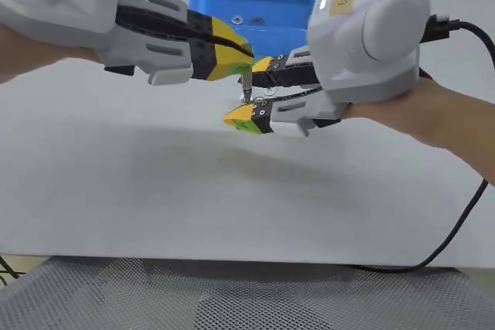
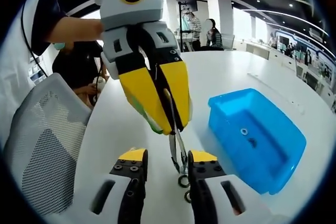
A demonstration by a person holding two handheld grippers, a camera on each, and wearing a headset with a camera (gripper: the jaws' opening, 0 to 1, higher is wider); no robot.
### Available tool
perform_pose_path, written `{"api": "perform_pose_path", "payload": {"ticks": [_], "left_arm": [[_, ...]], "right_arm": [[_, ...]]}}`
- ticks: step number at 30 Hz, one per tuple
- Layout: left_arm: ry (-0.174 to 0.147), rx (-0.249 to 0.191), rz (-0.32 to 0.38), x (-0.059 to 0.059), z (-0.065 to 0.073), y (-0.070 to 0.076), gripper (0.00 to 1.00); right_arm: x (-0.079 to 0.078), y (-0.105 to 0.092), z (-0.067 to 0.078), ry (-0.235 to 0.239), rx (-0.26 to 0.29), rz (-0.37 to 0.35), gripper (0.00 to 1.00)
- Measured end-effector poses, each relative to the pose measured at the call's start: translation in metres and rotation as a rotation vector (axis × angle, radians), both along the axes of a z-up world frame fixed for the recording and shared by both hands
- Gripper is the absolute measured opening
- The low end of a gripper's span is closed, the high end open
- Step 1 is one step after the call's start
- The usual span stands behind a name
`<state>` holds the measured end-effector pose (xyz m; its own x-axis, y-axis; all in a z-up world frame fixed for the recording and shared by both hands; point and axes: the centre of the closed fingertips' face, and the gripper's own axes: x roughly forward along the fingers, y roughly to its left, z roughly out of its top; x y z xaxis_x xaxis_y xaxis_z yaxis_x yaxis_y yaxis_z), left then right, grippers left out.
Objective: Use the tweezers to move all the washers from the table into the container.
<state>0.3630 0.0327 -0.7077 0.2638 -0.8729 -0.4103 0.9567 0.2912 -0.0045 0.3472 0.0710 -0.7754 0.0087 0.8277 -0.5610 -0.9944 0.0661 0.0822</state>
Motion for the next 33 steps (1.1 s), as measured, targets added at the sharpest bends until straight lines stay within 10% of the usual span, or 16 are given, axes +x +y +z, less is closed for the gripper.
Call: {"api": "perform_pose_path", "payload": {"ticks": [11,33], "left_arm": [[0.003,0.029,0.001,0.001,-0.004,0.003,0.06],[0.012,0.041,-0.028,-0.002,-0.005,-0.005,0.06]], "right_arm": [[0.012,-0.005,-0.007,-0.055,-0.055,0.035,0.13],[0.011,-0.008,-0.007,-0.066,-0.036,0.073,0.11]]}}
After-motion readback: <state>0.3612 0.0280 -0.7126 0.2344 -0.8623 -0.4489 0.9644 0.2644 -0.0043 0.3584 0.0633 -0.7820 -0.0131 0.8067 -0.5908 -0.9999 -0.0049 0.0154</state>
